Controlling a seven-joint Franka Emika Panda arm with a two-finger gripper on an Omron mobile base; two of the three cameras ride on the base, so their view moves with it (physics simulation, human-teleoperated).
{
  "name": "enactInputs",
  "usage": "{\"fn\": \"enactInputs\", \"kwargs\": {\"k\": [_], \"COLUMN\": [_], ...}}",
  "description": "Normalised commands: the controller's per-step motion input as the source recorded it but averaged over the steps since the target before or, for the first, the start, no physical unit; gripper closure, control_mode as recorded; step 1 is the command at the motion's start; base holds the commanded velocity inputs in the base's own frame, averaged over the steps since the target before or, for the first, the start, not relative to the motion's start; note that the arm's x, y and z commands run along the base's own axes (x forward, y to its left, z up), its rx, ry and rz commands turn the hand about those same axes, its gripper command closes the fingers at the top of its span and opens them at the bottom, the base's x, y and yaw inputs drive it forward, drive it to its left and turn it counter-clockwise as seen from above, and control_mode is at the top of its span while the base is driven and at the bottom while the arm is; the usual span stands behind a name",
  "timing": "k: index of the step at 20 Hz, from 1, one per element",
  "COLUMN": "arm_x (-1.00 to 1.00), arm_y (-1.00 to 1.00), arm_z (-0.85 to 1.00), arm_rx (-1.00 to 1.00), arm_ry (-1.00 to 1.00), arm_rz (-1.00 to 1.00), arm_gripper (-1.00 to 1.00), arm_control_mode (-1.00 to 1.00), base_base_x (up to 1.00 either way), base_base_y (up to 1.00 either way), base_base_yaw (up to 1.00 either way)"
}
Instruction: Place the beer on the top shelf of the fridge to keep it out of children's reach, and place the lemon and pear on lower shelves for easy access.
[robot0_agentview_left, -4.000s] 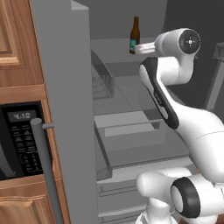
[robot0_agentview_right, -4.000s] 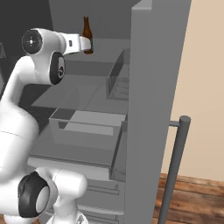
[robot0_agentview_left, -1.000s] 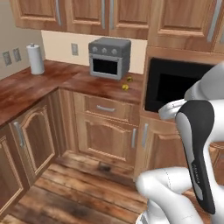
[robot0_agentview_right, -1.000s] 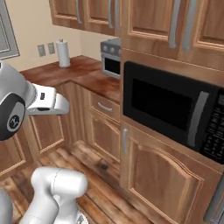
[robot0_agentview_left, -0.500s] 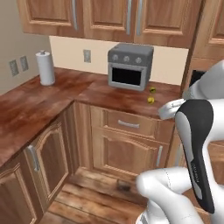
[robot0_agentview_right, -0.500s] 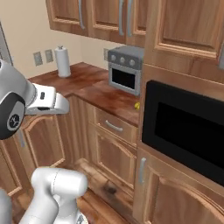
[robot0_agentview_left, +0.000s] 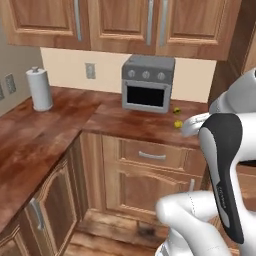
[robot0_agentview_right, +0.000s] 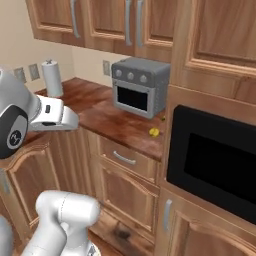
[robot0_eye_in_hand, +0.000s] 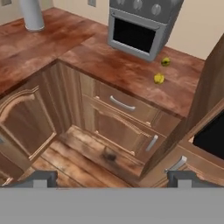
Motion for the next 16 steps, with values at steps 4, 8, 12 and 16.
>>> {"fn": "enactInputs", "kwargs": {"k": [4,8,12,16], "arm_x": [0.00,0.00,0.00,0.00], "arm_y": [0.00,0.00,0.00,0.00], "arm_z": [0.00,0.00,0.00,0.00], "arm_rx": [0.00,0.00,0.00,0.00], "arm_ry": [0.00,0.00,0.00,0.00], "arm_rz": [0.00,0.00,0.00,0.00], "arm_gripper": [-1.00,-1.00,-1.00,-1.00], "arm_control_mode": [1.00,1.00,1.00,1.00], "base_base_x": [0.55,0.55,0.53,0.52], "base_base_y": [0.03,0.05,0.20,0.41], "base_base_yaw": [-0.35,-0.38,-0.37,-0.35]}}
